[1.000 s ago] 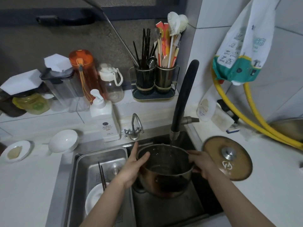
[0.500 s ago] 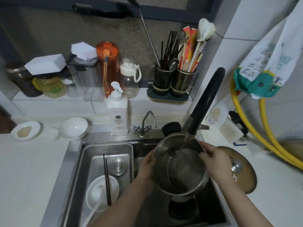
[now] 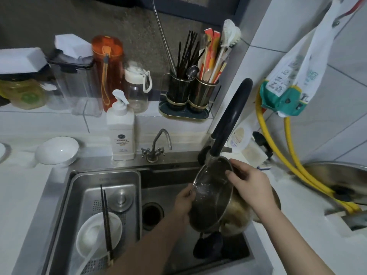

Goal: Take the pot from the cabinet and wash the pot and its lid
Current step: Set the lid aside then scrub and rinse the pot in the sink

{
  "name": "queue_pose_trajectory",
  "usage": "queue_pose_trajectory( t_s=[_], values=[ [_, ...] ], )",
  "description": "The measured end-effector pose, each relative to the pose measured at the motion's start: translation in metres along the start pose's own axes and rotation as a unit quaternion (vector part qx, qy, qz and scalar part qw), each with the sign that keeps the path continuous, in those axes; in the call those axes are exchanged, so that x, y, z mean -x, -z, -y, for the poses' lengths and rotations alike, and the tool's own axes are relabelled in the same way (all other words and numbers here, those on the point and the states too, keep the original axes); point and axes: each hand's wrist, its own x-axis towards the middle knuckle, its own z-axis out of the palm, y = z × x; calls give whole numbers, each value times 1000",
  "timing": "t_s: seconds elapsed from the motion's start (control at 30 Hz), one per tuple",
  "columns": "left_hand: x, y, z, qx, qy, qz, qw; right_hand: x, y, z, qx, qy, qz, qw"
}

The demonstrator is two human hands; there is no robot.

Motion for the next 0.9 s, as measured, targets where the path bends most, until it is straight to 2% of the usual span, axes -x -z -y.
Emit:
queue_pose_trajectory(
  t_s=[0.1, 0.2, 0.33, 0.43, 0.57, 0.7, 0.8, 0.83, 0.9],
  values=[
    [-3, -5, 1, -41, 13, -12, 999, 4, 6, 1, -53, -18, 34, 998],
    [-4, -5, -6, -113, 20, 10, 993, 5, 11, -3, -79, -45, 66, 994],
    [-1, 2, -27, -257, 63, 33, 964, 4, 10, -11, -143, -109, 112, 977],
    [5, 11, -45, -331, 107, 43, 937, 6, 3, -18, -201, -178, 114, 957],
    [28, 19, -77, -440, 99, -11, 892, 5, -3, -28, -310, -271, 149, 899],
    [41, 31, -104, -534, 23, -46, 844, 7, -6, -36, -373, -271, 187, 867],
    [62, 26, -123, -590, -18, -62, 805, 9, -20, -52, -406, -309, 191, 838],
    [69, 23, -129, -618, -33, -71, 783, 10, -25, -53, -406, -318, 188, 836],
    [83, 17, -137, -663, -53, -90, 741, 11, -38, -58, -377, -306, 178, 856]
  ],
)
